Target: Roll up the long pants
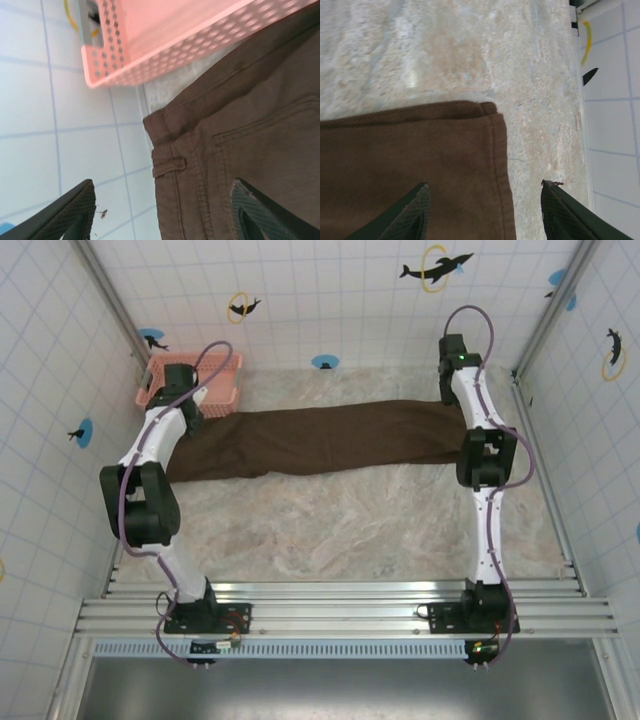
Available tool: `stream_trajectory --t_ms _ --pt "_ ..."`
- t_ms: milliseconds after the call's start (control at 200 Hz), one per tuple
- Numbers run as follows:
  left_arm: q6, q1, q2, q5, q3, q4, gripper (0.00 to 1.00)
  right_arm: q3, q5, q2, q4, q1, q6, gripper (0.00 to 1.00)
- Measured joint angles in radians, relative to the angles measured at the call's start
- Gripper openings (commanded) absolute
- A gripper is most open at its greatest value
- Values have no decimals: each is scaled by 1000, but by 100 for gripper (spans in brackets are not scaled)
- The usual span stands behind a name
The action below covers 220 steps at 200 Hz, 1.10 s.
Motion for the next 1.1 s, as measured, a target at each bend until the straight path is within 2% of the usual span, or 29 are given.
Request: stream_trajectory --t_ms 175,310,661,886,1101 --pt "-113 40 84 -53 45 -69 69 -138 -60 -118 6 43 -16 61" --pt "-161 51 137 -40 61 -103 69 -197 -116 -171 10 76 -21 60" --pt "-188 115 278 78 174 -172 70 -283 -208 -218 20 109 -31 59" --pt "-198 174 365 90 267 -185 71 -300 -230 -230 20 119 -37 59" --pt "-216 181 448 106 357 -191 69 -300 -230 -258 19 144 -43 58"
